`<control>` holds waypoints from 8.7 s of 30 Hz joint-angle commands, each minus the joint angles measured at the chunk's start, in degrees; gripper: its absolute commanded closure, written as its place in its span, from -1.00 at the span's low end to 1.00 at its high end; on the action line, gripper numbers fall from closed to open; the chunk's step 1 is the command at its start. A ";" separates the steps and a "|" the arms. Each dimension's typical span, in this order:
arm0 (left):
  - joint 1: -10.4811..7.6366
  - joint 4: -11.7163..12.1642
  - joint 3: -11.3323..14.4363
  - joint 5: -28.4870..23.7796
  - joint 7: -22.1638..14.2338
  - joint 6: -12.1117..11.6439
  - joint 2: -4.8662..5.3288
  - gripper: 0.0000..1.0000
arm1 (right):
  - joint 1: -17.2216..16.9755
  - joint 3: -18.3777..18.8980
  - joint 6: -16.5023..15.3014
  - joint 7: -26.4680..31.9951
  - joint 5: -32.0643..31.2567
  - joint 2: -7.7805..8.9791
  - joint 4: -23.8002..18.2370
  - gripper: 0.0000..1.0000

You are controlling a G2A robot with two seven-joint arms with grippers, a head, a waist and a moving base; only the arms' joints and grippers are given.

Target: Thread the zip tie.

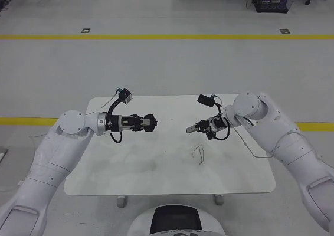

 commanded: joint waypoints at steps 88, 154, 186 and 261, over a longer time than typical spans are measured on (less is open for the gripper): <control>0.00 0.00 0.00 0.00 0.00 0.00 0.00 1.00 | 4.93 -4.29 9.76 6.96 -41.79 -18.95 20.85 -1.00; 0.00 0.00 0.00 0.00 0.00 0.00 0.00 1.00 | -2.62 0.70 9.76 7.68 -56.41 -24.64 21.76 -1.00; 0.00 0.00 0.00 0.00 0.00 0.00 0.00 1.00 | -6.57 2.89 9.76 7.68 -63.54 -26.43 21.11 0.16; 0.00 0.00 0.00 0.00 0.00 0.00 0.00 1.00 | -11.63 16.85 9.76 7.68 -87.27 -33.54 21.84 0.52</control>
